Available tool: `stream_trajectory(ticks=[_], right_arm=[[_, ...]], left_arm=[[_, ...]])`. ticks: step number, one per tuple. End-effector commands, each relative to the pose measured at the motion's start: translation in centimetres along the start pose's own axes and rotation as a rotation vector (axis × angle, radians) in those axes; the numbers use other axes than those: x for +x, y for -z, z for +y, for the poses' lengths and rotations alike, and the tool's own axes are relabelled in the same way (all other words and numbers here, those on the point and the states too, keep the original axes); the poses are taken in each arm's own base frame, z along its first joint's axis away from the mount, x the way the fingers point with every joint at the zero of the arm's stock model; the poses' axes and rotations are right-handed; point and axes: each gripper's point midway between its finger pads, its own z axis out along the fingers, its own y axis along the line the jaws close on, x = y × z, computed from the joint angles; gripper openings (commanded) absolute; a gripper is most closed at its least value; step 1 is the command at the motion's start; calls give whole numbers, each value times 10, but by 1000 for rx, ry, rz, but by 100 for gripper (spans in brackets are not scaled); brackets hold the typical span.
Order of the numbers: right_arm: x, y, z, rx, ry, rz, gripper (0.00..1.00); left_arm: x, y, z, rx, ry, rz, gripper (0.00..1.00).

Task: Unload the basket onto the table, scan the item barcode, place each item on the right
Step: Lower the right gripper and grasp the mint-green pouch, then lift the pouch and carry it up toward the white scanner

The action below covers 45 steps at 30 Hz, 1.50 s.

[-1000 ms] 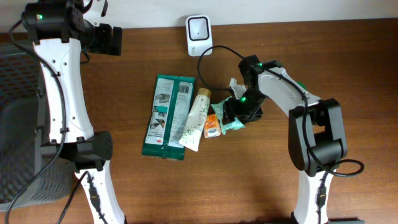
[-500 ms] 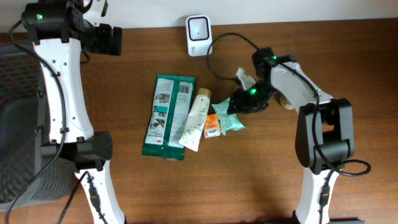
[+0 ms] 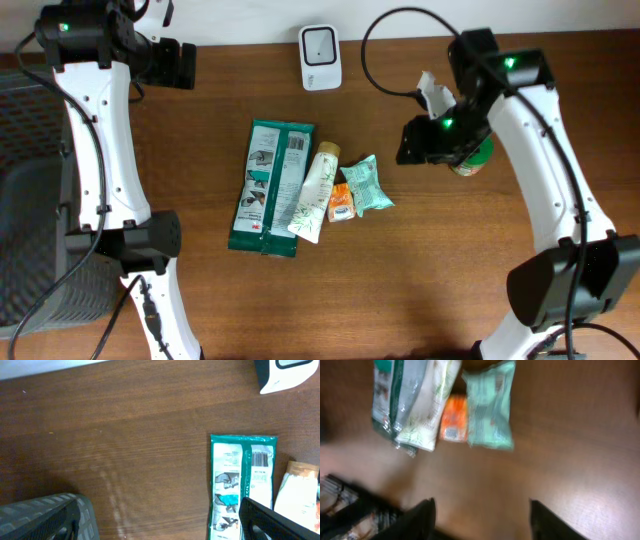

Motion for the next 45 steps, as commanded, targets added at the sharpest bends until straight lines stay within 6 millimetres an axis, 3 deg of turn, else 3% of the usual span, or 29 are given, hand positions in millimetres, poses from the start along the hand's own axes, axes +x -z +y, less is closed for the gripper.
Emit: stream_trajectory(ticks=[1, 5, 8, 12, 16, 18, 20, 22, 25, 28, 31, 35, 38, 40, 41, 43, 45], right_arm=[[14, -77, -22, -50, -102, 82, 60], [-1, -136, -34, -115, -130, -3, 63], [-9, -151, -33, -147, -120, -6, 64], [-4, -169, -23, -151, -89, 29, 66], [2, -182, -27, -165, -111, 67, 66], [6, -192, -30, -163, -122, 94, 60], [8, -195, -31, -166, -128, 105, 37], [9, -194, -31, -166, -131, 112, 23], [6, -185, -30, -165, -130, 112, 13], [-9, -146, -17, -166, -42, 72, 6], [-18, -106, 1, -120, 219, 47, 6], [-6, -113, -33, 119, 516, 148, 6], [-5, -114, -43, 119, 567, 160, 21], [-7, -111, -49, 127, 515, 149, 73], [-8, -105, -50, 131, 397, 140, 88], [0, -92, -44, 97, 172, 160, 89], [19, -90, -47, 124, -191, 216, 90]], left_arm=[[-1, 3, 2, 3, -7, -9, 99], [-1, 3, 2, 3, -7, -9, 99], [-1, 3, 2, 3, -6, -9, 99], [-1, 3, 2, 3, -7, -10, 99], [-1, 3, 2, 3, -7, -9, 99], [-1, 3, 2, 3, -7, -9, 99], [-1, 3, 2, 3, -7, -9, 99], [-1, 3, 2, 3, -7, -9, 99], [-1, 3, 2, 3, -6, -9, 99], [-1, 3, 2, 3, -6, -9, 99], [-1, 3, 2, 3, -7, -9, 99], [-1, 3, 2, 3, -7, -9, 99], [-1, 3, 2, 3, -7, -9, 99], [-1, 3, 2, 3, -6, -9, 99], [-1, 3, 2, 3, -6, -9, 99], [-1, 3, 2, 3, -7, -9, 99], [-1, 3, 2, 3, -7, -9, 99]])
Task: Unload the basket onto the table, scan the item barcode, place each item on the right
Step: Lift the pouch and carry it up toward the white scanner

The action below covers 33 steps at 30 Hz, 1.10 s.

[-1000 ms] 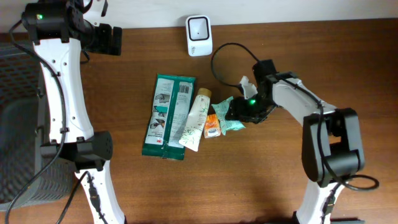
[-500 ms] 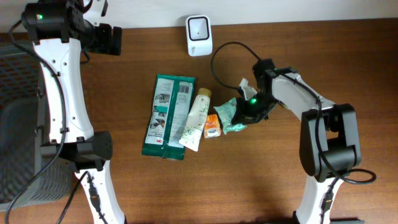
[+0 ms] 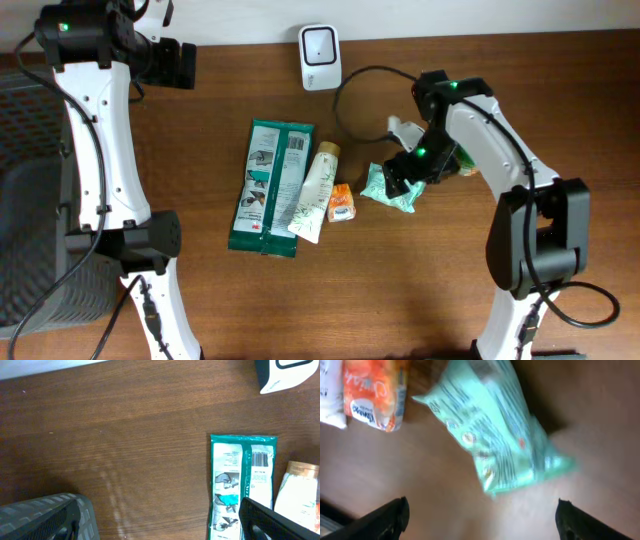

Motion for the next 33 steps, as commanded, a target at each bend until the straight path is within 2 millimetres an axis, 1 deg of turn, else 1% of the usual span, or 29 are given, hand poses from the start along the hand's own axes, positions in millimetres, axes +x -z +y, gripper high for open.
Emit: stream_trajectory(ticks=[1, 2, 3, 5, 6, 7, 10, 14, 15, 18, 20, 21, 22, 23, 25, 26, 28, 29, 33], right_arm=[[13, 4, 3, -27, -484, 44, 90], [19, -3, 2, -24, -530, 64, 88], [17, -12, -1, -21, -558, 54, 82], [11, -27, -7, -22, -614, 16, 72], [4, -36, -11, -24, -653, -22, 63], [1, -42, -13, -25, -671, -41, 59], [-3, -56, -18, -24, -677, -73, 58], [-22, -56, -23, -31, -653, -158, 58], [-30, -55, -23, -41, -612, -191, 59], [-49, -50, -5, -144, -375, -255, 58], [-54, -47, 6, -192, -197, -284, 59], [-54, -46, 3, -186, -175, -290, 59], [-54, -44, -2, -184, -180, -298, 59], [-54, -41, -11, -185, -217, -308, 59], [-56, -30, -33, -198, -363, -336, 59], [-57, -26, -39, -221, -417, -349, 59], [-59, -22, -39, -259, -418, -364, 59], [-62, -25, -37, -264, -410, -364, 59], [-74, -49, -18, -332, -364, -339, 59]], left_arm=[[-1, 3, 2, 2, -7, -10, 99], [-1, 3, 2, 2, -7, -10, 99], [-1, 3, 2, 2, -7, -10, 99], [-1, 3, 2, 2, -7, -10, 99], [-1, 3, 2, 2, -7, -10, 99], [-1, 3, 2, 2, -7, -10, 99], [-1, 3, 2, 2, -7, -10, 99], [-1, 3, 2, 2, -7, -10, 99], [-1, 3, 2, 2, -7, -11, 99], [-1, 3, 2, 2, -7, -10, 99], [-1, 3, 2, 2, -7, -10, 99], [-1, 3, 2, 2, -7, -11, 99], [-1, 3, 2, 2, -7, -11, 99], [-1, 3, 2, 2, -7, -10, 99], [-1, 3, 2, 2, -7, -10, 99], [-1, 3, 2, 2, -7, -10, 99], [-1, 3, 2, 2, -7, -10, 99], [-1, 3, 2, 2, -7, -10, 99], [-1, 3, 2, 2, -7, -10, 99]])
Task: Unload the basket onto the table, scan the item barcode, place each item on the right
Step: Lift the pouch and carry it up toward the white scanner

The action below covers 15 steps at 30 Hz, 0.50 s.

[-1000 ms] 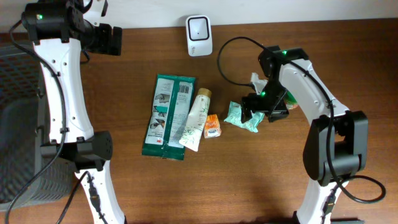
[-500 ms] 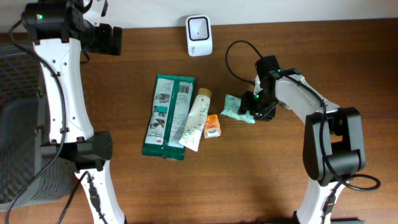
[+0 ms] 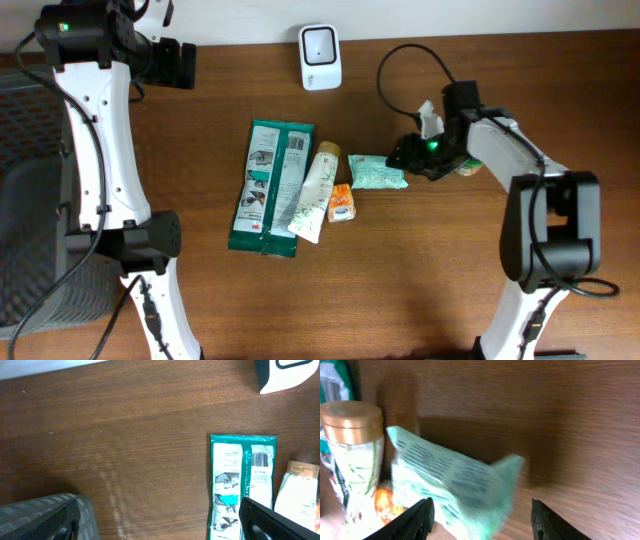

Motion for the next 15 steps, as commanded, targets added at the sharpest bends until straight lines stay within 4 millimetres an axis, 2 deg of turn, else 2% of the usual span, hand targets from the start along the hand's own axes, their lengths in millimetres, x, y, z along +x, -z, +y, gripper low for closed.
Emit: stream_trajectory(ticks=[1, 2, 3, 8, 10, 11, 15], right_arm=[[6, -25, 12, -71, 7, 51, 59], [8, -28, 12, -70, 6, 59, 55], [9, -30, 10, -69, 2, 66, 44], [9, -31, 8, -66, 10, 67, 15], [9, -20, 14, -67, 44, 81, 6], [6, -7, 19, -68, 68, 79, 4], [-14, 69, 58, -80, 194, 15, 4]], left_arm=[[-1, 3, 2, 2, -7, -11, 99], [-1, 3, 2, 2, -7, -11, 99], [-1, 3, 2, 2, -7, -10, 99], [-1, 3, 2, 2, -7, -10, 99], [-1, 3, 2, 2, -7, -10, 99], [-1, 3, 2, 2, -7, -10, 99], [-1, 3, 2, 2, -7, -10, 99]])
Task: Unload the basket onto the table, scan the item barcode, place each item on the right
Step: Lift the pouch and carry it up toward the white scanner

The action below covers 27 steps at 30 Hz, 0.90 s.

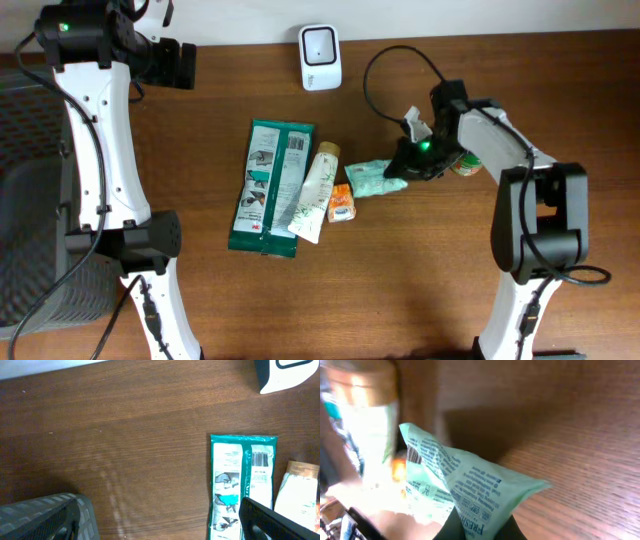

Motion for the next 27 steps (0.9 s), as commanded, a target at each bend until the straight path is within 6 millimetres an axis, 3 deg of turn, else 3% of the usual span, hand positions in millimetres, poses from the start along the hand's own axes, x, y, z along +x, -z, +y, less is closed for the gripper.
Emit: stream_trajectory(ticks=[1, 4, 7, 10, 13, 14, 16, 20, 24, 27], right_arm=[[-22, 83, 55, -30, 221, -144, 4], [-20, 143, 100, -52, 311, -243, 4], [-1, 200, 140, -59, 389, -347, 4], [27, 240, 167, -62, 456, -438, 4], [29, 247, 171, -58, 464, -463, 4], [19, 243, 167, -32, 434, -474, 4], [-19, 233, 162, 98, 404, -556, 4], [-89, 209, 176, 380, 435, -767, 4], [-154, 212, 196, 625, 421, -1091, 4], [-193, 194, 203, 770, 584, -1175, 4]], left_arm=[[-1, 3, 2, 3, -7, -8, 99], [-1, 3, 2, 3, -6, -8, 99], [-1, 3, 2, 3, -7, -8, 99], [0, 3, 2, 3, -7, -8, 99], [-1, 3, 2, 3, -7, -8, 99], [-1, 3, 2, 3, -7, -8, 99], [-1, 3, 2, 3, -7, -8, 99], [-1, 3, 2, 3, -6, -8, 99], [-1, 3, 2, 3, -7, -8, 99], [-1, 3, 2, 3, -7, -8, 99]])
